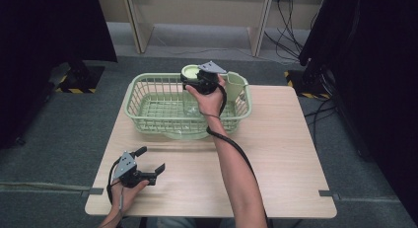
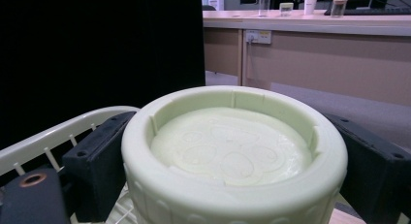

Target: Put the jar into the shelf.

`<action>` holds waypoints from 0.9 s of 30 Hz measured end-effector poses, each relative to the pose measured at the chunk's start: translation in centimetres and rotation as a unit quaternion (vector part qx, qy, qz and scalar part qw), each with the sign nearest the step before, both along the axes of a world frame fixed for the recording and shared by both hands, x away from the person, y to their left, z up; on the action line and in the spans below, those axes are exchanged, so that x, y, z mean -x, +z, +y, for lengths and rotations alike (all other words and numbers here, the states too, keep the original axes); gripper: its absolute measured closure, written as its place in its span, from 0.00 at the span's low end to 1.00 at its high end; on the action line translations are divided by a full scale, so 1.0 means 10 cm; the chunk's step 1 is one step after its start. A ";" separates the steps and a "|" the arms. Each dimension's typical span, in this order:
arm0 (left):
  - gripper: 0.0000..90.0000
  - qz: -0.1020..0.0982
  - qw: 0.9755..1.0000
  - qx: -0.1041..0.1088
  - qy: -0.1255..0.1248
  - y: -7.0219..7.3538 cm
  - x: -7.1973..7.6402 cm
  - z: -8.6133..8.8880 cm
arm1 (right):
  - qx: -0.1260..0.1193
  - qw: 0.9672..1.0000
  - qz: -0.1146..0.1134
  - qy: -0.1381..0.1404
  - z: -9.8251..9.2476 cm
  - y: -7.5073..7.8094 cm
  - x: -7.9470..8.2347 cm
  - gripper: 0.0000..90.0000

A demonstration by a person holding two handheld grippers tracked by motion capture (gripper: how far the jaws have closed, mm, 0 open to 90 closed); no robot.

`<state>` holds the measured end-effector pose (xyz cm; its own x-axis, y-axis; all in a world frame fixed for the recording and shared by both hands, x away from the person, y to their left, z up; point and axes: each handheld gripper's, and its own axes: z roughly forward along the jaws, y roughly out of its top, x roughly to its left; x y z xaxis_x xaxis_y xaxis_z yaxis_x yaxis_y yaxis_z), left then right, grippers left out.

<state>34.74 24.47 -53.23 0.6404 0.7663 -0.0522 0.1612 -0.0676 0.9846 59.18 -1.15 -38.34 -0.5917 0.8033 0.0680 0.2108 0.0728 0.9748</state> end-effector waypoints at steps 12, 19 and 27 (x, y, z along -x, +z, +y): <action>0.00 0.001 1.000 -0.001 0.001 0.00 0.00 0.00 | -0.001 0.999 0.017 0.041 -0.10 -0.02 0.15 0.03; 0.00 0.000 1.000 -0.003 0.003 0.00 0.00 -0.01 | -0.010 0.998 0.018 0.061 -0.29 0.06 0.34 0.01; 0.00 0.000 1.000 -0.004 0.004 0.00 0.00 -0.01 | -0.001 0.997 0.020 0.074 -0.45 0.09 0.54 0.01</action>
<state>34.74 24.37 -53.22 0.6348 0.7712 -0.0463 0.1612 -0.0736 0.9842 53.77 -5.63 -37.45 -0.7003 0.7074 0.0960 0.2375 0.1041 0.9658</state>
